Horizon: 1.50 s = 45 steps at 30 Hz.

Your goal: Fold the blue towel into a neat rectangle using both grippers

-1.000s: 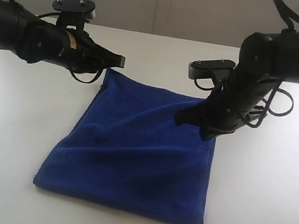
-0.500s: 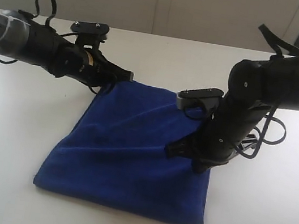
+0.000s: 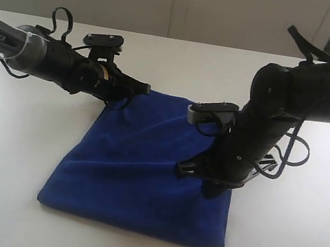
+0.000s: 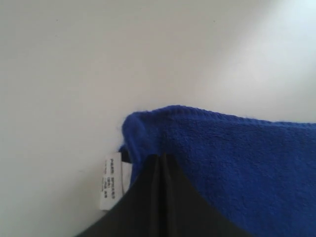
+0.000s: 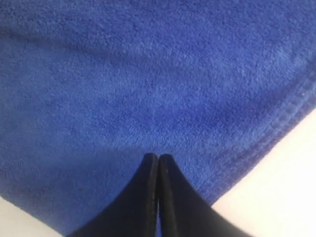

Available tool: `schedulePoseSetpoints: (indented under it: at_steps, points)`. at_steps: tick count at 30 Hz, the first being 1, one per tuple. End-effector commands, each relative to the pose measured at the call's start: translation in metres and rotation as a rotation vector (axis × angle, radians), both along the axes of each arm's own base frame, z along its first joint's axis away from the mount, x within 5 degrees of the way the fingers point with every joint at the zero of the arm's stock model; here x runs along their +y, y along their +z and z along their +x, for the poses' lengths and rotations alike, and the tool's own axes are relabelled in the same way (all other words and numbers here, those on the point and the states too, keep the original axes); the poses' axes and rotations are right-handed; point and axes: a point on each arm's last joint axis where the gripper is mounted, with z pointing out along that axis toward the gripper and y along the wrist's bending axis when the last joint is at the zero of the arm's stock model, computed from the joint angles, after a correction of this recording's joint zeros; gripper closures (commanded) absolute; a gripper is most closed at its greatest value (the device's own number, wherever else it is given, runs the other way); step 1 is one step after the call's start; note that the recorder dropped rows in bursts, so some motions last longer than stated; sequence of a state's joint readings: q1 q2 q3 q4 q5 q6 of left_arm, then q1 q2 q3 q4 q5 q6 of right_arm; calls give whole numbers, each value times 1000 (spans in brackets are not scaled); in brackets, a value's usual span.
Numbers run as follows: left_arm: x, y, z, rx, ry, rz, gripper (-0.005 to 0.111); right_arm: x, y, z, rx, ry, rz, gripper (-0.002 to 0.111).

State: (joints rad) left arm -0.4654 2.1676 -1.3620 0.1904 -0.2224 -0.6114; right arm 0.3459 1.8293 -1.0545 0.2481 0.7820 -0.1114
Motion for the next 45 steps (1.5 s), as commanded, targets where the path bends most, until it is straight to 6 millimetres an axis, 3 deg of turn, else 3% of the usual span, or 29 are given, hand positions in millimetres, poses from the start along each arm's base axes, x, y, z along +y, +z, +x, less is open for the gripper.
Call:
schedulePoseSetpoints:
  at_steps: [1, 5, 17, 23, 30, 35, 38, 45]
  points:
    - [0, -13, -4, 59, -9, 45, 104, -4, -13, -11, 51, 26, -30, 108]
    - [0, -13, -4, 61, -9, 46, 104, -8, -23, -23, 124, 32, -51, 108]
    - [1, -15, -6, 90, -6, 64, 104, -15, -20, -40, 293, 116, -106, 108]
    - [2, -2, -6, 72, -7, 60, 104, -11, 3, -27, 138, 103, -70, 108]
    - [-1, 45, -18, 64, 4, 40, 104, -18, 37, -2, -214, -12, -121, 108]
    - [-15, 48, -29, 70, -57, 76, 104, -15, 16, 13, -264, -66, -113, 108]
    - [-33, 39, -34, 42, -107, 65, 104, -10, 5, 25, -343, -71, -77, 108]
    - [-33, 4, -33, 114, -122, 125, 104, -45, -12, 49, -393, -259, -50, 108]
